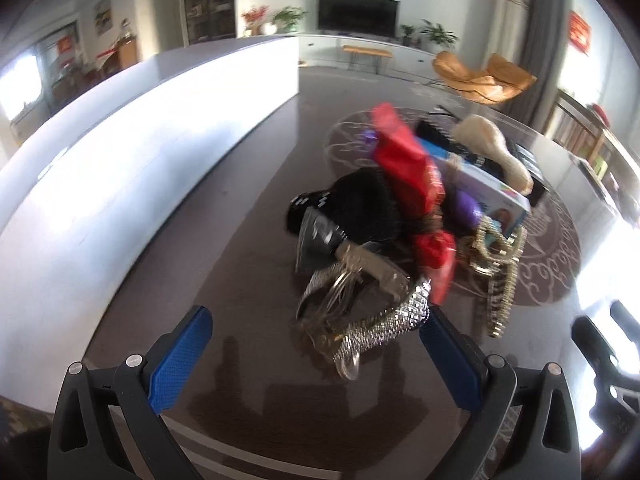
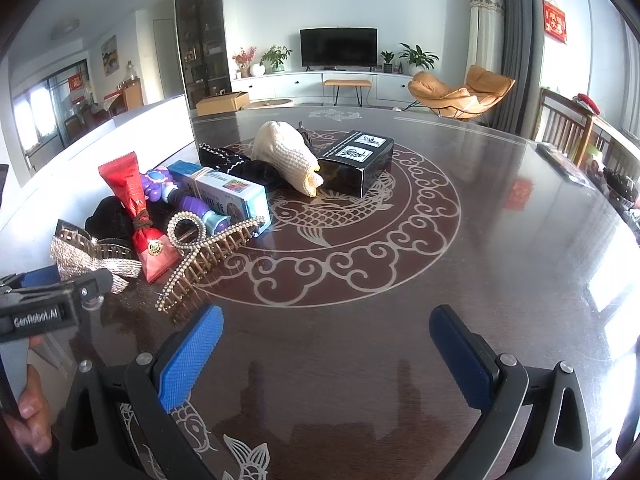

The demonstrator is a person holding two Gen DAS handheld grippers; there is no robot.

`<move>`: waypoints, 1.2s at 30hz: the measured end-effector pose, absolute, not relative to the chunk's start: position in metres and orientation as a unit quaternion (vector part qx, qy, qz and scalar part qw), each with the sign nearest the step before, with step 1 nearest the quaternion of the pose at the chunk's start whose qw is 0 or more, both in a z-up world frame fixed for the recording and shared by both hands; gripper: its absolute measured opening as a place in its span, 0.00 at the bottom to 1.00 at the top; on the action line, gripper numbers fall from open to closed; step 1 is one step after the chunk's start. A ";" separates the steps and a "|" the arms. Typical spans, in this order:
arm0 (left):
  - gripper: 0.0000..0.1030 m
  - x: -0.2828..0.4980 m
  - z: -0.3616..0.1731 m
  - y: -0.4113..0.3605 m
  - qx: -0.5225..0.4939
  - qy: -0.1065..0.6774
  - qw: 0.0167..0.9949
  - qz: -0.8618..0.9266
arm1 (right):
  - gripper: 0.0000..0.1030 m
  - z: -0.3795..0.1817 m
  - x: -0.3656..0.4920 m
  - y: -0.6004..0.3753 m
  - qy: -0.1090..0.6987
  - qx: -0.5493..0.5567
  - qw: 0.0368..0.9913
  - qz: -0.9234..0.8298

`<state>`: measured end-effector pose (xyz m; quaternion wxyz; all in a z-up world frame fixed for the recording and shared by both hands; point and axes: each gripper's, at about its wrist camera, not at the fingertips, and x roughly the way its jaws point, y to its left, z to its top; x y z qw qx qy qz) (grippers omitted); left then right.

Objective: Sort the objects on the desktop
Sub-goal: 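Move both tools toward the pile of items on the table, then grasp the pearl strand with the right tool while the left tool grasps the rhinestone bow with keys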

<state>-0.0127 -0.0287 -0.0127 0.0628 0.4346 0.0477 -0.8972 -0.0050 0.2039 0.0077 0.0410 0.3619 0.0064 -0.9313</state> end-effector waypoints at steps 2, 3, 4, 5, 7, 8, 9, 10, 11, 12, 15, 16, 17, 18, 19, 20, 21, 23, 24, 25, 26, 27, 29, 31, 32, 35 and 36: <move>1.00 -0.011 -0.012 -0.035 0.431 0.053 0.079 -0.897 | 1.00 0.008 -0.005 0.204 0.005 0.361 0.042 -0.932; 1.00 -0.010 -0.011 -0.038 0.428 0.058 0.085 -0.898 | 1.00 0.008 -0.005 0.204 0.003 0.360 0.043 -0.932; 1.00 -0.009 -0.010 -0.042 0.424 0.067 0.087 -0.899 | 1.00 0.008 -0.005 0.204 0.001 0.360 0.044 -0.932; 1.00 -0.007 -0.009 -0.044 0.420 0.073 0.087 -0.900 | 1.00 0.008 -0.005 0.204 0.000 0.359 0.044 -0.932; 1.00 -0.004 -0.007 -0.050 0.413 0.088 0.084 -0.903 | 1.00 0.008 -0.005 0.204 -0.001 0.356 0.046 -0.933; 1.00 -0.003 -0.007 -0.052 0.411 0.097 0.079 -0.903 | 1.00 0.008 -0.004 0.205 -0.002 0.356 0.047 -0.933; 1.00 -0.003 -0.007 -0.054 0.411 0.102 0.075 -0.903 | 1.00 0.008 -0.004 0.205 -0.004 0.356 0.048 -0.933; 1.00 -0.004 -0.008 -0.055 0.413 0.105 0.071 -0.902 | 1.00 0.008 -0.004 0.205 -0.005 0.356 0.049 -0.933; 1.00 -0.005 -0.009 -0.055 0.415 0.107 0.067 -0.901 | 1.00 0.009 -0.004 0.206 -0.006 0.356 0.050 -0.933; 1.00 -0.007 -0.009 -0.056 0.415 0.110 0.062 -0.901 | 1.00 0.009 -0.004 0.206 -0.007 0.355 0.051 -0.933; 1.00 -0.015 -0.009 -0.055 0.412 0.108 0.047 -0.904 | 1.00 0.009 -0.004 0.208 -0.009 0.355 0.054 -0.933; 1.00 -0.020 -0.009 -0.052 0.416 0.102 0.044 -0.902 | 1.00 0.009 -0.004 0.208 -0.010 0.355 0.055 -0.933; 1.00 -0.026 -0.011 -0.047 0.426 0.092 0.042 -0.899 | 1.00 0.010 -0.004 0.208 -0.010 0.355 0.055 -0.933; 1.00 -0.030 -0.014 -0.044 0.438 0.086 0.039 -0.894 | 1.00 0.010 -0.004 0.209 -0.011 0.354 0.056 -0.933; 1.00 -0.033 -0.016 -0.042 0.450 0.087 0.030 -0.888 | 1.00 0.010 -0.004 0.209 -0.012 0.354 0.057 -0.934; 1.00 -0.035 -0.017 -0.039 0.461 0.094 0.010 -0.882 | 1.00 0.010 -0.003 0.209 -0.014 0.353 0.058 -0.934; 1.00 -0.034 -0.017 -0.036 0.462 0.089 0.000 -0.883 | 1.00 0.010 -0.003 0.210 -0.015 0.352 0.058 -0.934; 1.00 -0.031 -0.015 -0.026 0.463 0.080 -0.036 -0.882 | 1.00 0.010 -0.002 0.210 -0.018 0.351 0.059 -0.934; 1.00 -0.030 -0.015 -0.022 0.467 0.081 -0.059 -0.879 | 1.00 0.010 -0.002 0.211 -0.019 0.350 0.059 -0.935; 1.00 -0.028 -0.015 -0.018 0.469 0.081 -0.079 -0.876 | 1.00 0.010 -0.002 0.211 -0.019 0.350 0.060 -0.935; 1.00 -0.023 -0.013 -0.013 0.471 0.081 -0.099 -0.873 | 1.00 0.010 -0.002 0.211 -0.020 0.350 0.061 -0.934; 1.00 -0.020 -0.012 -0.012 0.472 0.085 -0.114 -0.870 | 1.00 0.010 -0.002 0.211 -0.021 0.350 0.061 -0.934; 1.00 -0.013 -0.007 -0.015 0.467 0.098 -0.118 -0.871 | 1.00 0.010 -0.001 0.213 -0.025 0.350 0.063 -0.934; 1.00 -0.009 -0.003 -0.023 0.458 0.101 -0.097 -0.878 | 1.00 0.010 -0.001 0.214 -0.027 0.351 0.063 -0.934; 1.00 -0.010 -0.002 -0.028 0.458 0.096 -0.079 -0.880 | 1.00 0.010 -0.001 0.214 -0.027 0.351 0.063 -0.934; 1.00 -0.012 -0.009 -0.035 0.474 0.087 -0.041 -0.875 | 1.00 0.009 -0.004 0.214 -0.029 0.359 0.061 -0.931; 1.00 -0.012 -0.010 -0.035 0.476 0.087 -0.039 -0.874 | 1.00 0.008 -0.007 0.214 -0.031 0.362 0.059 -0.930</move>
